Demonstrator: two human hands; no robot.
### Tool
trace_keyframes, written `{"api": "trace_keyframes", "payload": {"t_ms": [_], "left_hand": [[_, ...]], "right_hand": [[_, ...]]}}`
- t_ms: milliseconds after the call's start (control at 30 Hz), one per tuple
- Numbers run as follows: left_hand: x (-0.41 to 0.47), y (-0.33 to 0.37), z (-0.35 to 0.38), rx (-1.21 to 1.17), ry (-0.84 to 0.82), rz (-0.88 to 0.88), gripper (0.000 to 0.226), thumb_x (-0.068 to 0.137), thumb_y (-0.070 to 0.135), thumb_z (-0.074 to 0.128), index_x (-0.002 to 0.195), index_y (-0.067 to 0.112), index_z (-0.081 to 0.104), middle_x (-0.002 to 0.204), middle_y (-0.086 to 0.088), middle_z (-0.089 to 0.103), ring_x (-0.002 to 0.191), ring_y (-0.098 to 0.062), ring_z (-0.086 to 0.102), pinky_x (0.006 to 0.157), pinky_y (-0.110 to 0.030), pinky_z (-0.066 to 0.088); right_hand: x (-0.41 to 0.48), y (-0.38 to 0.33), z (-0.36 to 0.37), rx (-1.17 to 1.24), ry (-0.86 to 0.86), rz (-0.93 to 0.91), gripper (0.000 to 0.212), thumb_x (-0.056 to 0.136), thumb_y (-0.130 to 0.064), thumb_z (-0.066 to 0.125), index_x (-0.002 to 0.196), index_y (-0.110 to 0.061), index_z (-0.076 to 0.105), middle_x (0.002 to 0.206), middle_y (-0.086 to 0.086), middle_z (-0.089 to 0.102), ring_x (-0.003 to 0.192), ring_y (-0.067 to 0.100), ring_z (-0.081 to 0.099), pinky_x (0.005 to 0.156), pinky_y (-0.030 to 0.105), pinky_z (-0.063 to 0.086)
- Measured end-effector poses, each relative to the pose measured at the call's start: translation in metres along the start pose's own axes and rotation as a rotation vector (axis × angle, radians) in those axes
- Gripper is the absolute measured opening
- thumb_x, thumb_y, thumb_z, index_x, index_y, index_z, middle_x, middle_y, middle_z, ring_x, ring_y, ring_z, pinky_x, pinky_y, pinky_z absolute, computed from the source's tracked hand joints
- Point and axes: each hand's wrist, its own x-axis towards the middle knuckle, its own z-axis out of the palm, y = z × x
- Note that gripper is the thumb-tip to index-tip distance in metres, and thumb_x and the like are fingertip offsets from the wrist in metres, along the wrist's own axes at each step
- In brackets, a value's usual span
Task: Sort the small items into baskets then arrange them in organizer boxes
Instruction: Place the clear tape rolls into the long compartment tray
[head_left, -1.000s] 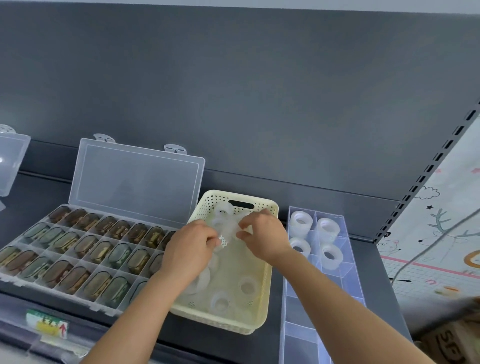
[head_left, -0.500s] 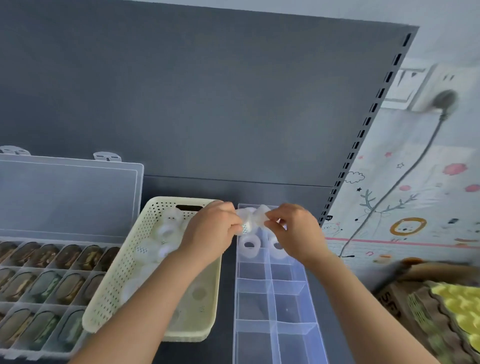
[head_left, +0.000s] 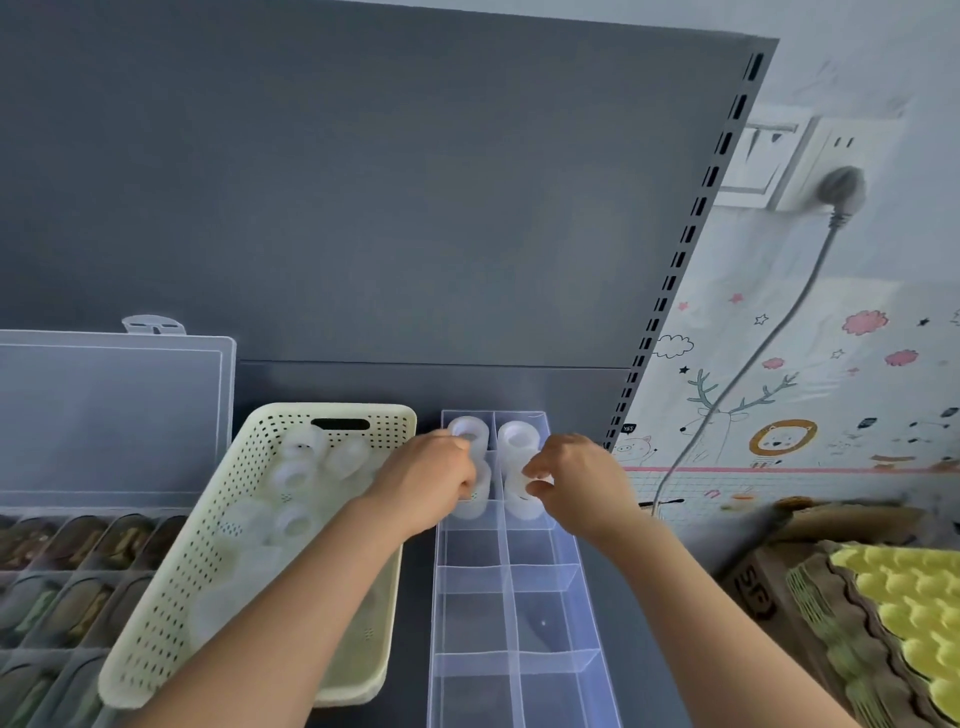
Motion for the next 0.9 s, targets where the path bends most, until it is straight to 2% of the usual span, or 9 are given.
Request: {"api": "trace_keyframes", "payload": {"t_ms": [67, 100, 167, 267, 333, 400, 533, 700, 900], "left_hand": [[-0.001, -0.001, 0.000, 0.040, 0.014, 0.047, 0.017, 0.084, 0.016, 0.057, 0.069, 0.010, 0.063, 0.081, 0.002, 0.048, 0.086, -0.025, 0.050, 0.067, -0.031, 0.042], [-0.002, -0.002, 0.000, 0.060, 0.009, 0.061, 0.019, 0.085, 0.016, 0.057, 0.068, 0.010, 0.063, 0.082, 0.002, 0.049, 0.086, -0.025, 0.049, 0.070, -0.033, 0.043], [-0.003, -0.003, -0.001, 0.079, 0.007, 0.074, 0.023, 0.084, 0.010, 0.055, 0.061, 0.011, 0.053, 0.081, 0.002, 0.045, 0.086, -0.027, 0.049, 0.069, -0.033, 0.040], [-0.005, -0.002, 0.002, 0.112, 0.024, 0.074, 0.025, 0.077, -0.001, 0.052, 0.059, 0.014, 0.043, 0.083, 0.003, 0.043, 0.085, -0.027, 0.047, 0.063, -0.030, 0.030], [-0.007, -0.002, 0.004, 0.108, 0.053, 0.086, 0.020, 0.080, 0.000, 0.054, 0.067, 0.015, 0.056, 0.088, 0.003, 0.049, 0.087, -0.026, 0.049, 0.067, -0.032, 0.038], [-0.012, -0.004, 0.002, 0.065, 0.118, 0.104, 0.017, 0.085, 0.004, 0.057, 0.080, 0.014, 0.070, 0.092, 0.002, 0.057, 0.088, -0.025, 0.050, 0.072, -0.035, 0.045], [-0.041, -0.012, -0.024, -0.008, 0.211, 0.043, 0.018, 0.091, 0.012, 0.056, 0.089, 0.013, 0.074, 0.091, 0.001, 0.060, 0.092, -0.021, 0.049, 0.076, -0.037, 0.045], [-0.104, -0.042, -0.052, -0.008, 0.075, -0.234, 0.018, 0.093, 0.021, 0.052, 0.098, 0.017, 0.069, 0.094, 0.005, 0.056, 0.098, -0.017, 0.049, 0.080, -0.036, 0.047], [-0.155, -0.058, -0.057, 0.000, -0.133, -0.378, 0.027, 0.092, 0.030, 0.058, 0.118, 0.029, 0.064, 0.116, 0.010, 0.056, 0.113, -0.015, 0.050, 0.092, -0.033, 0.044]], "right_hand": [[0.001, -0.001, 0.002, -0.035, -0.055, 0.001, 0.017, 0.090, -0.021, 0.057, 0.096, -0.025, 0.072, 0.100, -0.003, 0.062, 0.101, 0.021, 0.052, 0.076, 0.032, 0.049], [0.001, -0.001, 0.003, -0.053, -0.087, -0.004, 0.020, 0.090, -0.017, 0.054, 0.080, -0.024, 0.070, 0.089, -0.003, 0.058, 0.094, 0.022, 0.050, 0.070, 0.031, 0.047], [0.002, -0.001, 0.005, -0.082, -0.127, -0.015, 0.035, 0.083, -0.004, 0.045, 0.053, -0.020, 0.043, 0.069, -0.007, 0.041, 0.082, 0.023, 0.041, 0.058, 0.028, 0.037], [0.003, -0.002, 0.004, -0.075, -0.144, -0.027, 0.041, 0.082, -0.002, 0.042, 0.049, -0.023, 0.030, 0.071, -0.004, 0.040, 0.081, 0.020, 0.037, 0.060, 0.028, 0.035], [0.002, -0.004, 0.003, -0.080, -0.140, -0.018, 0.035, 0.088, -0.010, 0.046, 0.055, -0.021, 0.049, 0.081, -0.001, 0.049, 0.084, 0.020, 0.041, 0.064, 0.028, 0.039], [0.000, -0.008, 0.003, -0.063, -0.066, -0.016, 0.023, 0.092, -0.020, 0.049, 0.081, -0.017, 0.069, 0.092, 0.003, 0.059, 0.091, 0.022, 0.049, 0.070, 0.031, 0.047], [-0.003, -0.034, -0.001, 0.049, 0.074, -0.097, 0.022, 0.091, -0.026, 0.054, 0.095, -0.016, 0.073, 0.097, 0.004, 0.066, 0.091, 0.022, 0.058, 0.073, 0.036, 0.052], [-0.015, -0.093, -0.005, 0.278, 0.029, -0.299, 0.019, 0.086, -0.026, 0.065, 0.102, -0.020, 0.073, 0.099, -0.001, 0.068, 0.098, 0.017, 0.056, 0.080, 0.030, 0.047], [-0.019, -0.143, 0.010, -0.043, -0.182, -0.506, 0.028, 0.083, -0.041, 0.064, 0.107, -0.027, 0.069, 0.107, -0.005, 0.066, 0.106, 0.018, 0.047, 0.094, 0.033, 0.039]]}}
